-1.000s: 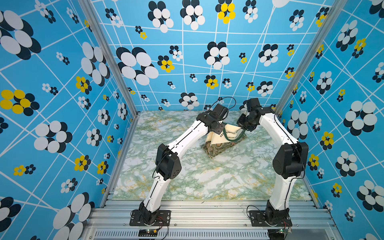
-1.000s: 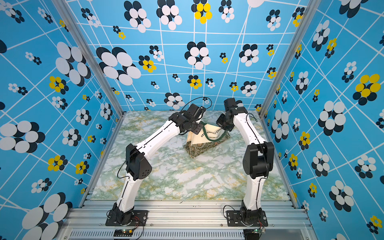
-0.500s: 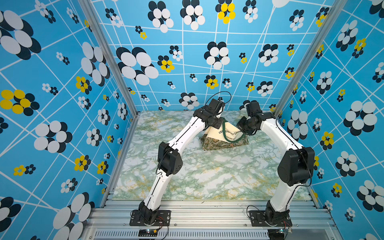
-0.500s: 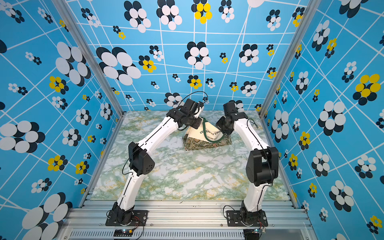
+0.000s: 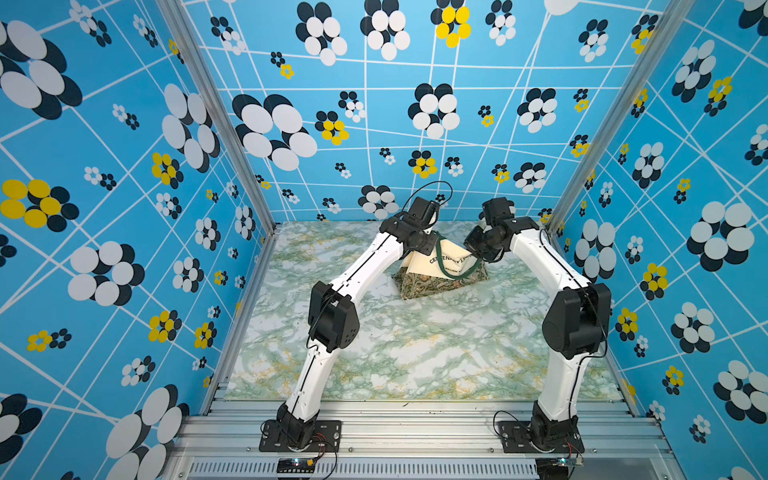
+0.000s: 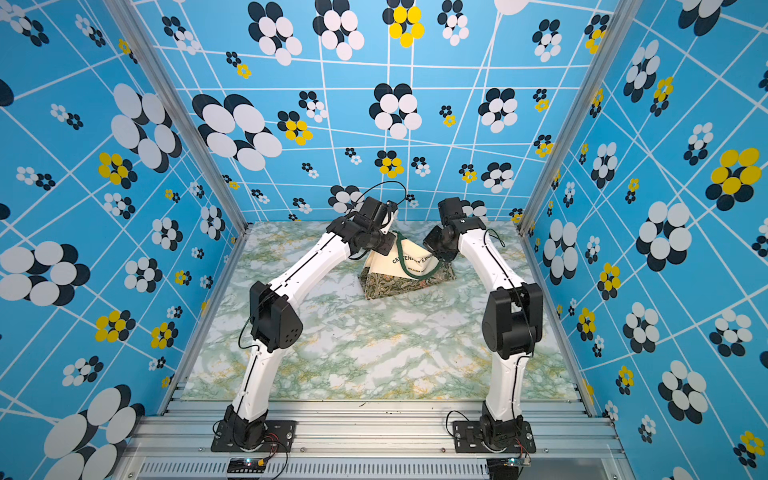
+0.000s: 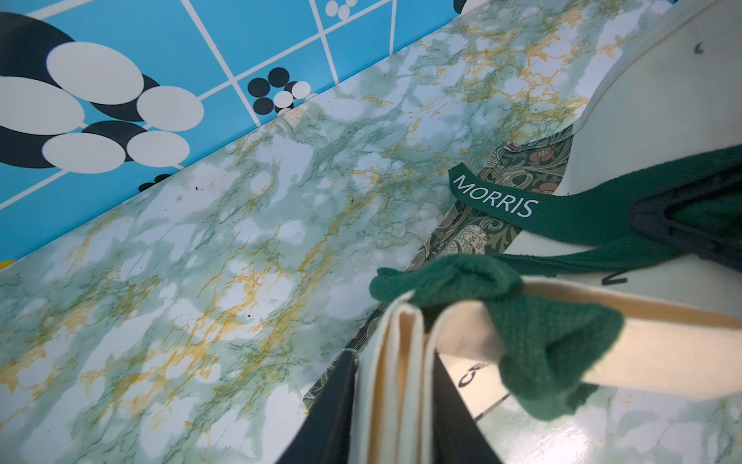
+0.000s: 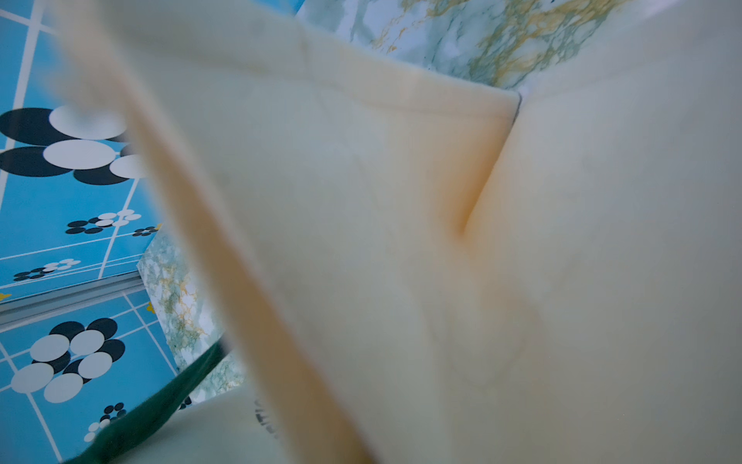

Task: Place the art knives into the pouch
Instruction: Close the pouch at the center of the board.

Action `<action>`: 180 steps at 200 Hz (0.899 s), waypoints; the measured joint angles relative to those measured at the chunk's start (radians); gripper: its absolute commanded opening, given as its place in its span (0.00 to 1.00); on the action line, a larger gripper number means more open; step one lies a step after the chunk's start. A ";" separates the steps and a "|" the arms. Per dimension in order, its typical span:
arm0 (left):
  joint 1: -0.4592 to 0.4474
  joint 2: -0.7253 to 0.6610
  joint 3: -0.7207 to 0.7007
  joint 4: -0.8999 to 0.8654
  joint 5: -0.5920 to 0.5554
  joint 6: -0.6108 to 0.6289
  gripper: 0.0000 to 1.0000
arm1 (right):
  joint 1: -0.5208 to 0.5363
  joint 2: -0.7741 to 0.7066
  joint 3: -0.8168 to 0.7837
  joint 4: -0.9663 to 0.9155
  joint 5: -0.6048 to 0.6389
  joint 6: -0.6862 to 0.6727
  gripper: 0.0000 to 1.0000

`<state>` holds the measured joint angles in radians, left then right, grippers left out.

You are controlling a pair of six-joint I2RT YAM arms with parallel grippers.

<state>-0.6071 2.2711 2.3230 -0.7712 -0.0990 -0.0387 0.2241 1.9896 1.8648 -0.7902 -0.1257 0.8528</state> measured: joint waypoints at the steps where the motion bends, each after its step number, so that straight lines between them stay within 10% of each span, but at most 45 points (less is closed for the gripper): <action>1: 0.000 -0.001 0.000 0.000 -0.002 -0.003 0.54 | 0.000 0.000 0.001 0.000 0.000 0.000 0.25; 17: 0.011 -0.013 -0.019 0.004 -0.044 -0.004 0.83 | -0.001 0.003 0.017 -0.018 -0.020 -0.011 0.98; 32: 0.035 -0.022 -0.036 0.015 -0.079 -0.004 1.00 | -0.001 0.003 0.048 -0.022 -0.050 -0.029 0.99; 180: 0.111 -0.504 -0.474 0.161 -0.126 -0.128 1.00 | -0.109 -0.013 0.269 -0.120 -0.001 -0.211 0.99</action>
<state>-0.4957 1.7676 1.8492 -0.6098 -0.2253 -0.1669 0.1150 1.9770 2.1334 -0.9104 -0.1268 0.6415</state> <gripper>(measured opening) 0.997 0.990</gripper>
